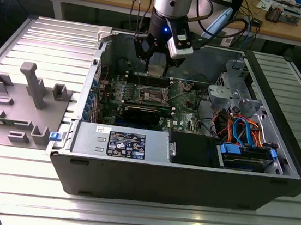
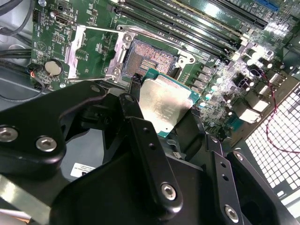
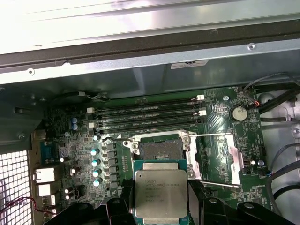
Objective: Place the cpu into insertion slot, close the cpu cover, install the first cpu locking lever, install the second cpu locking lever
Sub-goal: 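Place the cpu into insertion slot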
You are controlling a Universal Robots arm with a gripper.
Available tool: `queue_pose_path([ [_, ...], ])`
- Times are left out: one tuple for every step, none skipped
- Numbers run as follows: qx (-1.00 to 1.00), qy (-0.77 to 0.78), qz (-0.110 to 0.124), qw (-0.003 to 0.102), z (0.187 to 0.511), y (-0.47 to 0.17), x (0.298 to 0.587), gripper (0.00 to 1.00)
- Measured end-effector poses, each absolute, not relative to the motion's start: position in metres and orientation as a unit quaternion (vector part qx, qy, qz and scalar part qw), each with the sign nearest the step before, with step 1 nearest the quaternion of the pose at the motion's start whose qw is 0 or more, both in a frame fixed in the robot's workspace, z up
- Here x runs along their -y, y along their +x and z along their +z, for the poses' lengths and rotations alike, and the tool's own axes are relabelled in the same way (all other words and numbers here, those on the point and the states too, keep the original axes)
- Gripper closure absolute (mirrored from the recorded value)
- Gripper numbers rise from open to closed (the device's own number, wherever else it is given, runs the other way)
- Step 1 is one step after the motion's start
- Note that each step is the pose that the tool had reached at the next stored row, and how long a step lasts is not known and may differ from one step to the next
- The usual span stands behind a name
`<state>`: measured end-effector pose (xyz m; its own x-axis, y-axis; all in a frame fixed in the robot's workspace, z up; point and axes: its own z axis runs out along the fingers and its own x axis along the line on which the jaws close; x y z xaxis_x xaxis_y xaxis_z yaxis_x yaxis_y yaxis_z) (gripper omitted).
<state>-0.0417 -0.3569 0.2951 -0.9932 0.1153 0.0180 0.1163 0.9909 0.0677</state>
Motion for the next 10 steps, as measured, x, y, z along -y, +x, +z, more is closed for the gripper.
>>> queue_pose_path([
  [0.998, -0.059, -0.034, 0.007, 0.2951, -0.0417, 0.3569, 0.45],
  [0.998, -0.059, -0.034, 0.007, 0.2951, -0.0417, 0.3569, 0.45],
  [0.998, -0.06, -0.034, 0.007, 0.2951, -0.0416, 0.3569, 0.45],
  [0.998, -0.061, -0.034, 0.007, 0.2951, -0.0416, 0.3569, 0.45],
  [0.998, -0.061, -0.034, 0.007, 0.2951, -0.0416, 0.3569, 0.45],
  [0.997, -0.062, -0.034, 0.007, 0.2951, -0.0417, 0.3569, 0.45],
  [0.997, -0.062, -0.034, 0.007, 0.2951, -0.0416, 0.3569, 0.45],
  [0.997, -0.063, -0.034, 0.007, 0.2951, -0.0417, 0.3569, 0.45],
  [0.997, -0.064, -0.034, 0.007, 0.2951, -0.0416, 0.3569, 0.45],
  [0.997, -0.065, -0.034, 0.007, 0.2951, -0.0417, 0.3569, 0.45],
])
